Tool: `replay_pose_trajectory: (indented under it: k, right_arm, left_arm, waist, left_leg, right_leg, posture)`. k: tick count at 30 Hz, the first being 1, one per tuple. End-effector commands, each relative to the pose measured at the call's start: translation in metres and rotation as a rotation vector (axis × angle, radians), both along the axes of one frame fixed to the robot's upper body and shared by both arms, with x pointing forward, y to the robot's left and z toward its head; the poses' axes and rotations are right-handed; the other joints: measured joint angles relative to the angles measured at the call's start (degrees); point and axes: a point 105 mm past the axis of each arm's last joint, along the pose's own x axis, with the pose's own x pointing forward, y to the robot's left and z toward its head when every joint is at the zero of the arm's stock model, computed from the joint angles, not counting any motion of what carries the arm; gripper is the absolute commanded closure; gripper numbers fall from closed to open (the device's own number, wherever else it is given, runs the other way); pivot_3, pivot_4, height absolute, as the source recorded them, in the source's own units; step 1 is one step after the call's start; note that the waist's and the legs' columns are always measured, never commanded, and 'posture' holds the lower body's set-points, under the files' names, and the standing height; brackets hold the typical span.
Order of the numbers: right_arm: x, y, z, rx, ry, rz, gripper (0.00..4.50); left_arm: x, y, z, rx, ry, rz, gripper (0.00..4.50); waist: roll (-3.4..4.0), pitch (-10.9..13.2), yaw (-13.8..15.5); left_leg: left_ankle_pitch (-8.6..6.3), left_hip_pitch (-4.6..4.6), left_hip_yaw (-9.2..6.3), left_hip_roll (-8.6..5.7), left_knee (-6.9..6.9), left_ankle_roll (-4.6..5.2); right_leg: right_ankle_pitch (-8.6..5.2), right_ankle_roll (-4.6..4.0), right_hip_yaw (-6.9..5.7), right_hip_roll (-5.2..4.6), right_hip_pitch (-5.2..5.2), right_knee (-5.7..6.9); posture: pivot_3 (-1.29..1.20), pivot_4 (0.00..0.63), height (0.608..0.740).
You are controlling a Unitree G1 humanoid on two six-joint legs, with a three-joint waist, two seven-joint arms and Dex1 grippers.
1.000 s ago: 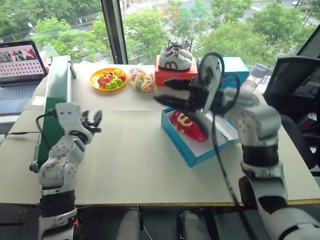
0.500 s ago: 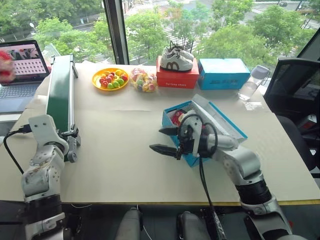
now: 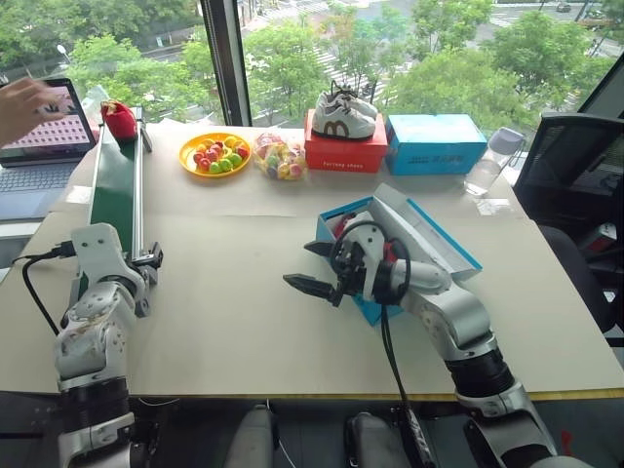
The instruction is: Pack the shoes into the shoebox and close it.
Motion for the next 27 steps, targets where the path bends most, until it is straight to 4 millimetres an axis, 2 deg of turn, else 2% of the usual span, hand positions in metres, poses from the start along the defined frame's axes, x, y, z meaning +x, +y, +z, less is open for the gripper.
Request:
replay_pose_trajectory:
  k: [1, 11, 27]
  right_arm:
    - [-0.002, 0.001, 0.008, 0.005, -0.05, 0.005, 0.0]
    - [-0.006, 0.003, 0.004, -0.001, -0.043, 0.016, 0.0]
    - [-0.005, 0.003, 0.004, 0.011, -0.037, 0.005, 0.0]
  left_arm:
    - [0.001, 0.003, 0.012, 0.032, -0.035, 0.002, 0.03]
    - [-0.002, 0.019, 0.013, 0.033, -0.028, 0.082, 0.03]
    - [0.006, 0.018, 0.007, 0.014, -0.008, 0.12, 0.03]
  waist:
    - [0.0, 0.0, 0.0]
    - [-0.02, 0.0, 0.0]
    - [-0.04, 0.0, 0.0]
  left_leg:
    - [0.0, 0.0, 0.0, 0.0, 0.0, 0.0]
    - [0.0, 0.0, 0.0, 0.0, 0.0, 0.0]
    - [0.0, 0.0, 0.01, 0.0, 0.01, 0.0]
  right_leg:
    - [0.0, 0.0, 0.0, 0.0, 0.0, 0.0]
    - [0.0, 0.0, 0.0, 0.0, 0.0, 0.0]
    - [0.0, 0.03, 0.0, 0.0, 0.01, 0.01]
  posture:
    - [0.0, 0.15, 0.74]
    - [0.0, 0.15, 0.74]
    - [0.0, 0.15, 0.74]
